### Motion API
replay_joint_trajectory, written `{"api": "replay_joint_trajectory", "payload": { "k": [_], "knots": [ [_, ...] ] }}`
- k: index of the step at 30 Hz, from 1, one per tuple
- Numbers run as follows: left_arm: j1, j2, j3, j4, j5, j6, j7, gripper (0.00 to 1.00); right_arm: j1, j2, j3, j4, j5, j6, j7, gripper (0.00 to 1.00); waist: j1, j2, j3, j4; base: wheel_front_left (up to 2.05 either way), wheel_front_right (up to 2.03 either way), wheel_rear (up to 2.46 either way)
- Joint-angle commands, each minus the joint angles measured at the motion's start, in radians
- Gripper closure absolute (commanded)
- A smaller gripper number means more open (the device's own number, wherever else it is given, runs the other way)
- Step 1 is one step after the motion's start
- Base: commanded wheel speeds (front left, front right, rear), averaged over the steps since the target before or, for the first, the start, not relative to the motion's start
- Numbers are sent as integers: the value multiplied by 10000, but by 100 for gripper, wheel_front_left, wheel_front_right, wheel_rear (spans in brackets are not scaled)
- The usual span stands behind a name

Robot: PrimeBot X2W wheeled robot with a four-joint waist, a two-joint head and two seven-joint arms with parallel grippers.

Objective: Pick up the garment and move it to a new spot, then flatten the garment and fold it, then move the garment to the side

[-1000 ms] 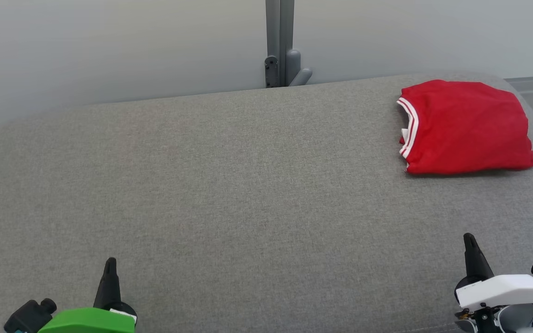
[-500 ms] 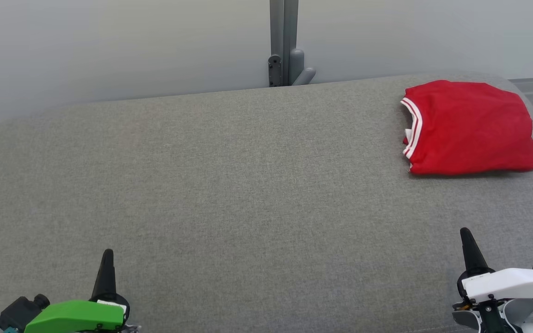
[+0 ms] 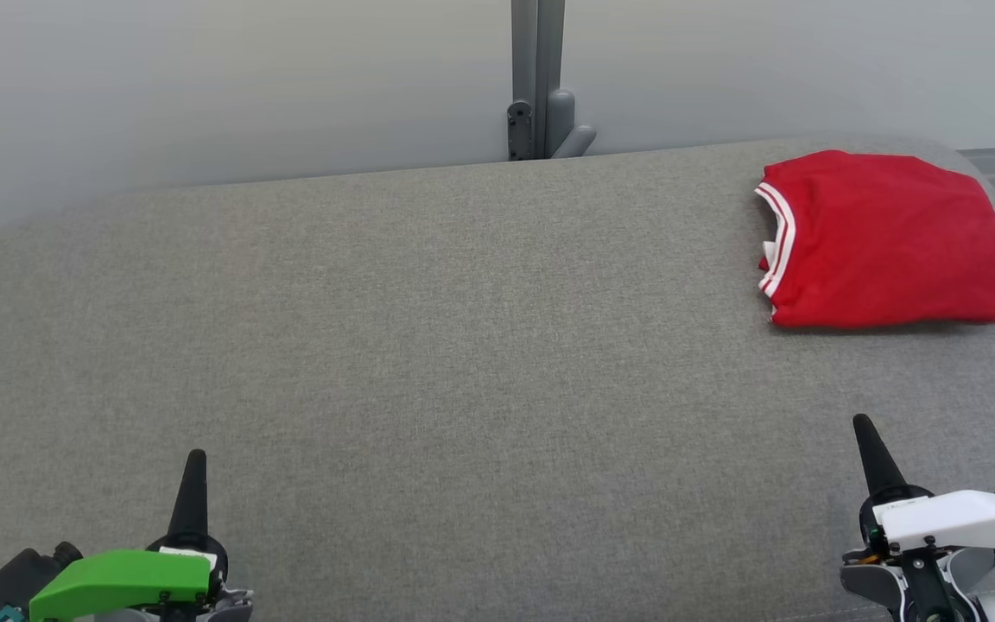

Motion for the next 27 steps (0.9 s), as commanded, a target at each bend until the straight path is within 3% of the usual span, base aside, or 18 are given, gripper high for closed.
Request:
{"api": "replay_joint_trajectory", "payload": {
  "k": [1, 27],
  "knots": [
    [-253, 68, 66, -88, -317, -68, 63, 100, -205, -75, 8, -104, 335, 4, 73, 100, 0, 0, 3, 11, 0, 0, 0],
    [-582, 81, 320, -169, -2311, -195, 631, 100, -432, -99, 40, -117, 2860, 3, 632, 100, 0, 0, 39, 183, 0, 0, 0]
  ]
}}
